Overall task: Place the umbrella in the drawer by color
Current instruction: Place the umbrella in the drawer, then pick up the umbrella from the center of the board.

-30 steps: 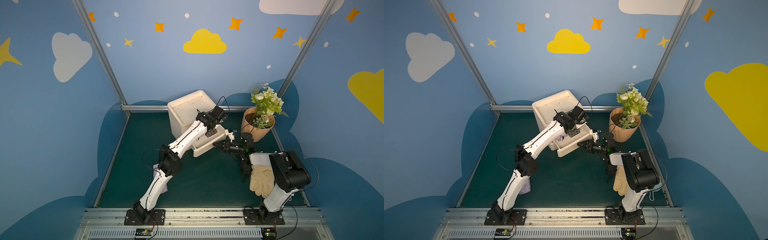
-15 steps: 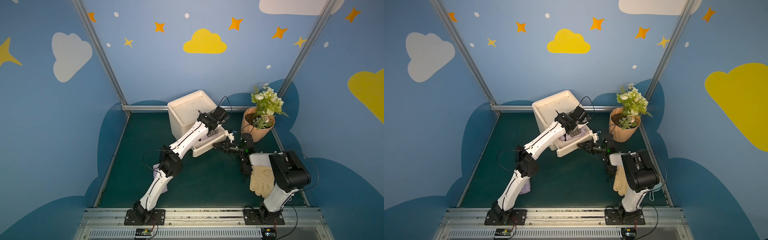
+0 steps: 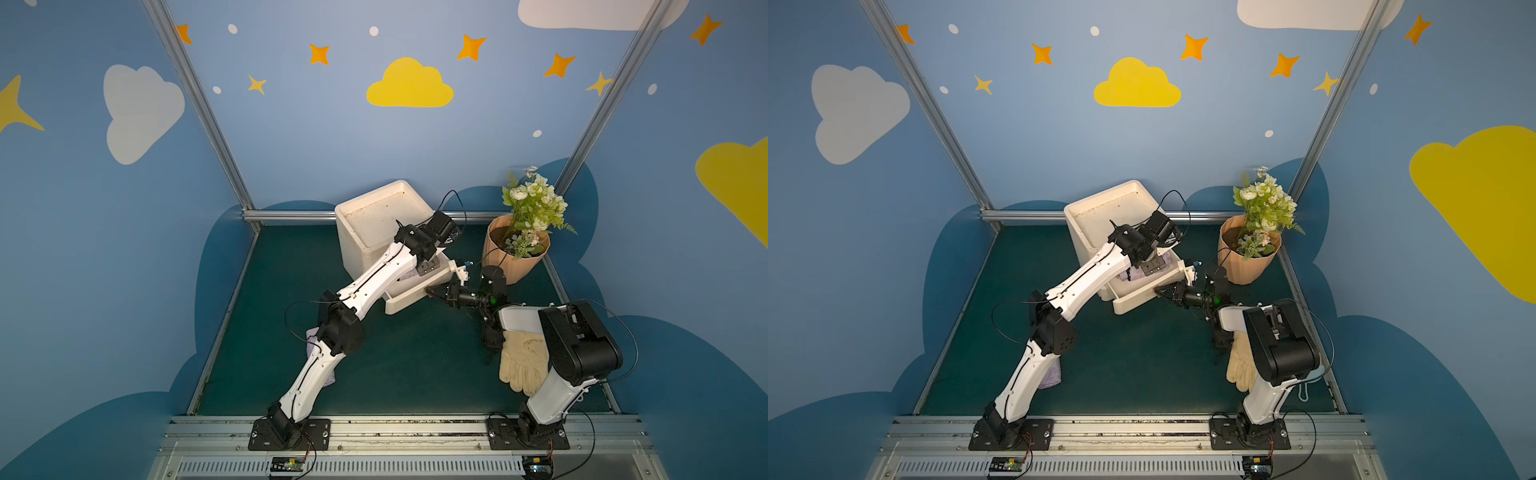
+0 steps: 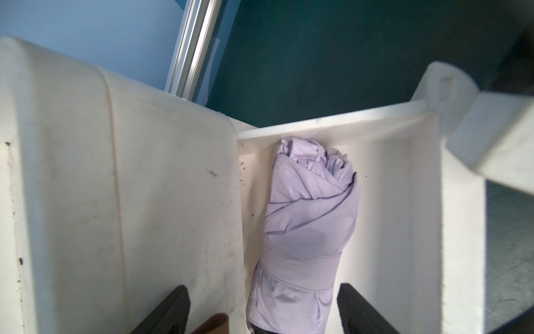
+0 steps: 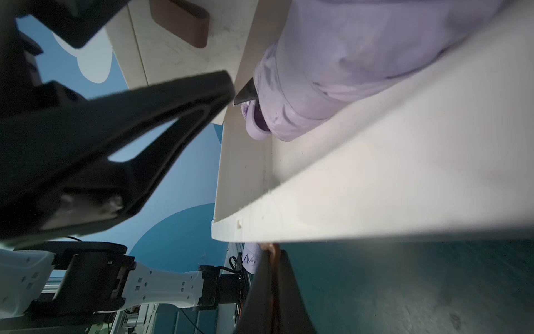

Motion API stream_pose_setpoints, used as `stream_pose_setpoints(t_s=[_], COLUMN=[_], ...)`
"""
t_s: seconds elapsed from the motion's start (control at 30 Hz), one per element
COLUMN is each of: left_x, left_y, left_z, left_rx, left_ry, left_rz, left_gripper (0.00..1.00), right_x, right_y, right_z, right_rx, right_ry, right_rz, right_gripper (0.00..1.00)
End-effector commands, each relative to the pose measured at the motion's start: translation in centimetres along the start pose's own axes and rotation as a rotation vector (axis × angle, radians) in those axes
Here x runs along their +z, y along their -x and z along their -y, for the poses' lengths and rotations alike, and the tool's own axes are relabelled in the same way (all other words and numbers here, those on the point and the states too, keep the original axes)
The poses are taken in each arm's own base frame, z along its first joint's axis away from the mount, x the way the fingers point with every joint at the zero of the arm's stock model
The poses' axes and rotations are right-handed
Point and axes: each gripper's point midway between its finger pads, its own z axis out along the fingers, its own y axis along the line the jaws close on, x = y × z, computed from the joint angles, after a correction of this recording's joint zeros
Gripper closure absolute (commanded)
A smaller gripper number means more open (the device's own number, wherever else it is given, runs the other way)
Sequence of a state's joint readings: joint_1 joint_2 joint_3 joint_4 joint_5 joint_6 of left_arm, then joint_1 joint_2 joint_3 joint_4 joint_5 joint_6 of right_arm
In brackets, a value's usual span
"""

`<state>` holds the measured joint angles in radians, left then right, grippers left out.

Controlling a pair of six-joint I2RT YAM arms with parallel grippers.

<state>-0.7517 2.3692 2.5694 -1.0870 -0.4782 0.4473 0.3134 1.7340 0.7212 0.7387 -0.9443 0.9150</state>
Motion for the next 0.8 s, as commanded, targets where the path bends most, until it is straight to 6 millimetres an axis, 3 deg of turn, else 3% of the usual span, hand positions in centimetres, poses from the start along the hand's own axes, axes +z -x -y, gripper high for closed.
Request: stream_pose_setpoints(t_s=[0.0,0.2,0.37,0.53,0.77], left_x=[-6.2,-11.5,-15.1,-18.3,-19.6], left_y=[0.8,-0.3,-3.9,-10.4,-23.7], left_z=[-4.2,-5.9,-6.5,-5.8,-2.6], left_rx=[-0.137,-0.258,-0.401,-0.566,-0.984], left_ry=[0.038,0.03,0.019,0.068,0.088], left_rz=[0.112,0.161,0.152,0.134,0.041], left_gripper=[0.14,0.1,0.08,0.0,0.0], right_x=[0.1,-0.1,-0.8,-2.6,-7.0], right_y=[0.1,0.3,-0.3,-1.5,-2.3], right_z=[-0.6,-0.5,-0.4,-0.1,-0.5], right_rx=[-0.013,-0.011,-0.031,-0.091,-0.213], right_ry=[0.0,-0.014,-0.059,-0.197,-0.435], right_rz=[-0.01,-0.004,-0.009,-0.028,-0.021], right_gripper=[0.87,0.65,0.54,0.45,0.34])
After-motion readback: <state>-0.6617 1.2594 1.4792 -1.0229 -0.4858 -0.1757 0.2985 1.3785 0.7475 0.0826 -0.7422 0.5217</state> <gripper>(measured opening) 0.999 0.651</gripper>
